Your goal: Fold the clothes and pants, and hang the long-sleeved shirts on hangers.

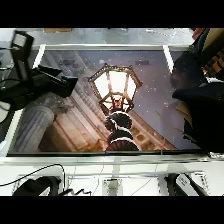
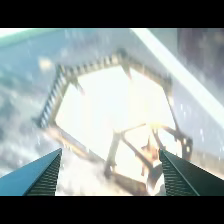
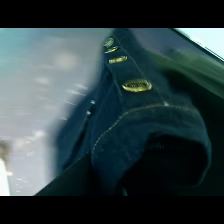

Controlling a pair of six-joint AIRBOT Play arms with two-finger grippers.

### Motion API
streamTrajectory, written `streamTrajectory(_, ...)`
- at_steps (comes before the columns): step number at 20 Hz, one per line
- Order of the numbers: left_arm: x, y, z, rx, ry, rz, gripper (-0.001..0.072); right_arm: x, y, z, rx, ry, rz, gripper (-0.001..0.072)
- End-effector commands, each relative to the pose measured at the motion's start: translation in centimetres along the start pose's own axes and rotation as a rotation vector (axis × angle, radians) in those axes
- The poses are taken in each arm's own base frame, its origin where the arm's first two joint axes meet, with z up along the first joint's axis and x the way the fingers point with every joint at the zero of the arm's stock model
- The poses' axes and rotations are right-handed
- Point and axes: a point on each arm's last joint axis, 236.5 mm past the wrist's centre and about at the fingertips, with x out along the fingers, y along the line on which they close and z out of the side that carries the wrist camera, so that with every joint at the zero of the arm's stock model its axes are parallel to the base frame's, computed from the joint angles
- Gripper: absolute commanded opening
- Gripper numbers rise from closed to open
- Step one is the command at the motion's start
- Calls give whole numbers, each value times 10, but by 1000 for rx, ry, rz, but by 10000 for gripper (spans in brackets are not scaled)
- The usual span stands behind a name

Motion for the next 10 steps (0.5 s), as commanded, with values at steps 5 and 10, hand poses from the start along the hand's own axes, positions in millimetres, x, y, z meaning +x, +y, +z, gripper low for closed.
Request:
streamTrajectory(5,-22,3,28,11,-108,26,689,-48,-137,-33,527,49,-411,77)
streamTrajectory(10,-22,3,28,11,-108,27,689,-39,-136,-33,511,76,-395,600)
